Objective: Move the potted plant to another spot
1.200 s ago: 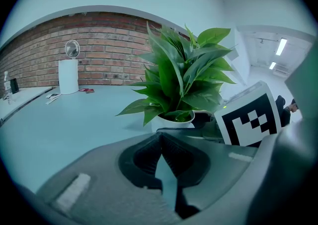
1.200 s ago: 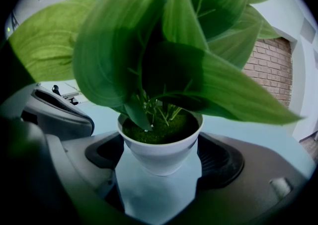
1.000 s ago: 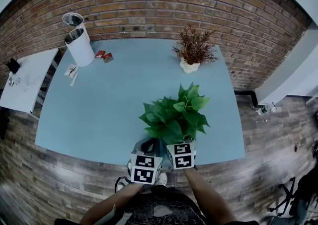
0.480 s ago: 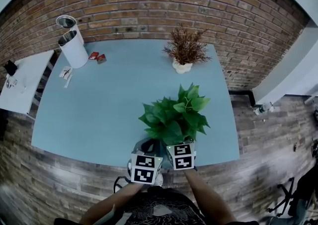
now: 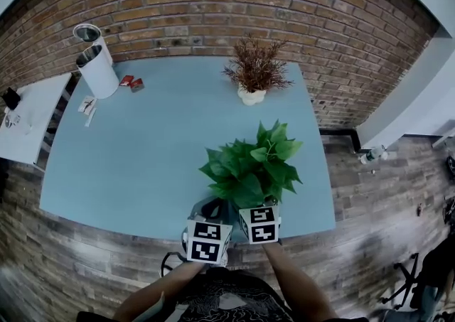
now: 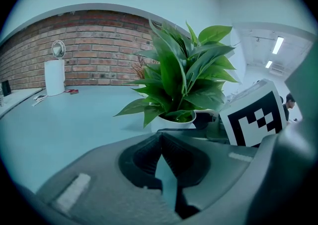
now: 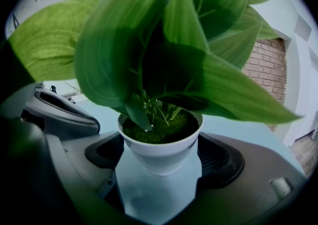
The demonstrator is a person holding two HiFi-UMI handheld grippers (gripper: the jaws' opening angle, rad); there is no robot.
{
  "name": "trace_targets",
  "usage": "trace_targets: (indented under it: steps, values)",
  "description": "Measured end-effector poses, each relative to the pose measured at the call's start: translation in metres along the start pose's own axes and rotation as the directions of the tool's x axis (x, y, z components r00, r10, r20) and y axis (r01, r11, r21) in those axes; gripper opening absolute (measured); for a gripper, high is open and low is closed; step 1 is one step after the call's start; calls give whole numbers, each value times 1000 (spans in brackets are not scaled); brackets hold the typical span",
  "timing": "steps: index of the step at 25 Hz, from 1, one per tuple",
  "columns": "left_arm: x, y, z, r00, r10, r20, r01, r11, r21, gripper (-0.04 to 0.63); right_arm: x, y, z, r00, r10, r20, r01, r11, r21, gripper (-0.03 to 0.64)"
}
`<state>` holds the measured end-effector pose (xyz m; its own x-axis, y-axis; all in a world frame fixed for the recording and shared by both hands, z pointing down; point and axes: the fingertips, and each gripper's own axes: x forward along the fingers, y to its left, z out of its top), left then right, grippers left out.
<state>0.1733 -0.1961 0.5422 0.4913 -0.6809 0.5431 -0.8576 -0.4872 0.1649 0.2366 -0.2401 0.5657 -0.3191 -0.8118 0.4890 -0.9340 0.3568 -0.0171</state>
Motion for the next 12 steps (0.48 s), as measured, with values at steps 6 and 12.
trace_targets:
  steps: [6, 12]
  values:
    - [5, -7, 7, 1000, -10, 4, 10, 1000, -4, 0, 0, -6, 0, 1000, 9, -1, -9, 1000, -5, 466]
    - [1, -5, 5, 1000, -1, -1, 1, 1000, -8, -2, -3, -5, -3, 1000, 10, -4, -10, 1000, 15, 466]
